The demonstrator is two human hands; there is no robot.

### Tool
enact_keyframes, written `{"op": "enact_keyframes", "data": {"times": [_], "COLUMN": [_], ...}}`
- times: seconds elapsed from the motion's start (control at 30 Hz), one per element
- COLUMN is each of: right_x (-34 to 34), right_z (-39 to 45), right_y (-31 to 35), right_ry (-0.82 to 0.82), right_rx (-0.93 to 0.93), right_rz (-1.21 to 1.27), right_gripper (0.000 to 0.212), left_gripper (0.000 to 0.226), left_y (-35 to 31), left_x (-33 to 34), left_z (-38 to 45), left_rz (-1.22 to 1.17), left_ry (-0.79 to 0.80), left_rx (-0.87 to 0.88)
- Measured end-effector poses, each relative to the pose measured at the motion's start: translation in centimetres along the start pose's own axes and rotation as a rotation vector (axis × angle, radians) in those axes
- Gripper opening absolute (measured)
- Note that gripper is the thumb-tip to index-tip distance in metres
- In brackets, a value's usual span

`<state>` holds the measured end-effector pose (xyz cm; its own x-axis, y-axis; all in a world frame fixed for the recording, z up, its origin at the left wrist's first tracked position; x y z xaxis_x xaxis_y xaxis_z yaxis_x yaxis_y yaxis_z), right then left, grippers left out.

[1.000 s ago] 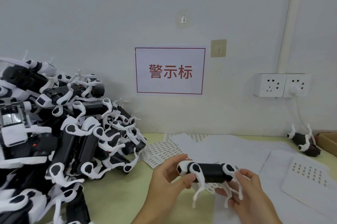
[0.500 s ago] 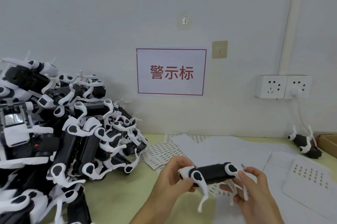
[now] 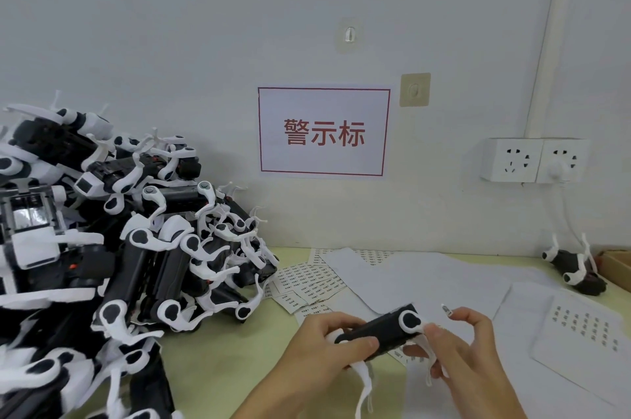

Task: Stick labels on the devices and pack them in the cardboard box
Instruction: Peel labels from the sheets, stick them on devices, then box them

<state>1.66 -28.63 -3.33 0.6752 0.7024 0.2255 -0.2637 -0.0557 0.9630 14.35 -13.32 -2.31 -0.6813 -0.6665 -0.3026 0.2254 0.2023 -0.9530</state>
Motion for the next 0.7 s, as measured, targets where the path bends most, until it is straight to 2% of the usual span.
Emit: {"op": "enact_keyframes", "data": {"times": [0.13, 0.2, 0.27, 0.33, 0.47, 0.7], "right_x": [-0.4, -1.0, -1.1, -1.1, -1.0, -0.5], "right_z": [0.5, 0.9, 1.0, 1.0, 0.8, 0.3], "right_y": [0.0, 0.0, -0.1, -0.2, -0.3, -0.5], "right_ry": [-0.015, -0.039, -0.049, -0.053, -0.038, -0.004], "right_rx": [0.006, -0.005, -0.009, -0.006, -0.030, -0.078], "right_rz": [0.107, 0.100, 0.081, 0.062, 0.013, -0.100], "right_gripper": [0.018, 0.016, 0.016, 0.017, 0.020, 0.023], "left_gripper": [0.025, 0.023, 0.027, 0.032, 0.038, 0.036], "left_y": [-0.1, 0.3, 0.3, -0.1, -1.6, -1.7], "left_x": [-0.9, -1.7, -3.0, -4.6, -6.0, -4.1], "left_z": [0.1, 0.2, 0.2, 0.0, -0.5, 0.0], "left_rz": [-0.149, -0.283, -0.310, -0.177, 0.298, 0.658], "left_ry": [-0.065, -0.164, -0.266, -0.381, -0.551, -0.470], "left_rx": [0.031, 0.006, 0.030, 0.089, 0.258, 0.338]}}
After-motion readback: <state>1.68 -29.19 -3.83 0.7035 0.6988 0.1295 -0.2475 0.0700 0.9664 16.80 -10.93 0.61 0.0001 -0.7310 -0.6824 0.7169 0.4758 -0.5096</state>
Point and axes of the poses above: each hand's wrist, its own z-axis towards the middle knuckle, its own x-axis out of the palm, y = z × x, the point moved 8 cm from there along z, towards the middle knuckle, and after that the axes turned 7 degrees about z, right-handed, at the moved point
